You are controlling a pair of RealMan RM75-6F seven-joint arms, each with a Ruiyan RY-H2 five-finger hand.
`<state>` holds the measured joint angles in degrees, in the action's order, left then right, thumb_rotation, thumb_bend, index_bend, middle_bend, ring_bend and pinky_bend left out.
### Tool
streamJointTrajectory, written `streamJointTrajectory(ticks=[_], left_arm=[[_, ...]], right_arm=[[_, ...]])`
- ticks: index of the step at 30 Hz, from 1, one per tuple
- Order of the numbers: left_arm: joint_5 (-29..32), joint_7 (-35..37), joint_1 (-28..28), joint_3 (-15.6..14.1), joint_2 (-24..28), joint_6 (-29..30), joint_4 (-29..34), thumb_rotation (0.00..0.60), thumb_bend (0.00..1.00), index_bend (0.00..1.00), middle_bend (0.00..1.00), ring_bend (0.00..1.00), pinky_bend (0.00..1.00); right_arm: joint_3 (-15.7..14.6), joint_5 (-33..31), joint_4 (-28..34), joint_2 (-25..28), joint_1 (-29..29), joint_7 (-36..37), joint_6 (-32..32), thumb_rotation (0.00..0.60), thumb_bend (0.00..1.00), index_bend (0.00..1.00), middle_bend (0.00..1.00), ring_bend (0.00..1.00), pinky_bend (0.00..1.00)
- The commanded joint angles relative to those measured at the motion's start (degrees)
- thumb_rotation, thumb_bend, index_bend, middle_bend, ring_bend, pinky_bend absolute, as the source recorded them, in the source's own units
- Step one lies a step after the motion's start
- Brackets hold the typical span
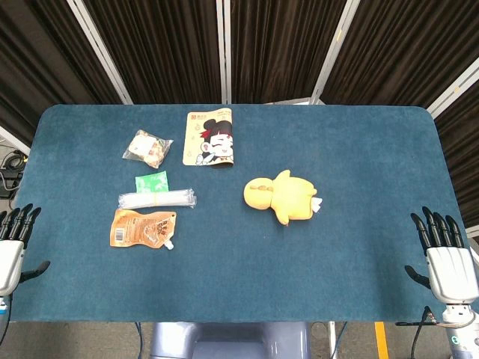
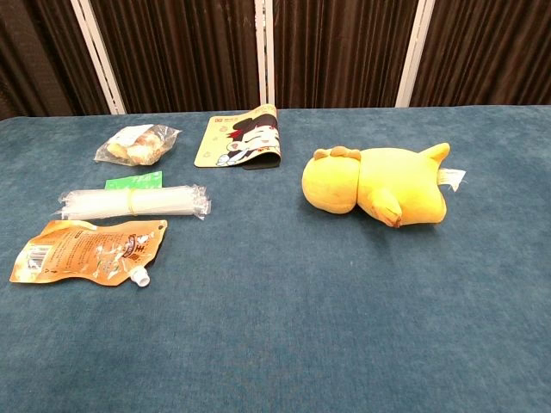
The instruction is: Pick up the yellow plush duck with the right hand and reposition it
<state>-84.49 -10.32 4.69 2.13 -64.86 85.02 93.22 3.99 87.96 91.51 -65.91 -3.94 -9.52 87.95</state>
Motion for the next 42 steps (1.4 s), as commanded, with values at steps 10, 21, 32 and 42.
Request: streamJointTrajectory(ticks=[10, 21, 32, 42], left_arm=[[-0.2, -0.1, -0.1, -0.1, 0.2, 0.2, 0.5, 0.6, 0.11, 0.0, 0.0, 0.0, 0.0], [0.3, -0.6, 0.1, -0.2, 0.3, -0.6, 0.7, 0.6, 0.12, 0.0, 0.0, 0.0, 0.0], [-0.2, -0.7, -0.2, -0.3, 0.5, 0.2, 1.2, 0.6, 0.12, 0.0, 0.0, 0.0, 0.0], [0.0, 0.1, -0.3, -0.1, 0.6, 0.4, 1.3, 0.6, 0.13, 0.0, 0.0, 0.0, 0.0]], right_arm=[[0.0, -0.9, 0.3, 0.1, 0.1, -0.3, -0.6, 0.6, 0.14, 0.0, 0.0, 0.0, 0.0], [0.1, -0.6, 0.0, -0.1, -0.1, 0.2, -0.5, 0.6, 0.14, 0.0, 0.0, 0.0, 0.0], [-0.1, -0.5, 0.0, -0.3, 0.0, 0.4, -0.7, 0.6, 0.29, 0.0, 0.0, 0.0, 0.0], [1.7, -2.4, -0.5, -2.4, -1.9, -0.4, -2.7, 0.6, 0.82, 0.0, 0.0, 0.0, 0.0]])
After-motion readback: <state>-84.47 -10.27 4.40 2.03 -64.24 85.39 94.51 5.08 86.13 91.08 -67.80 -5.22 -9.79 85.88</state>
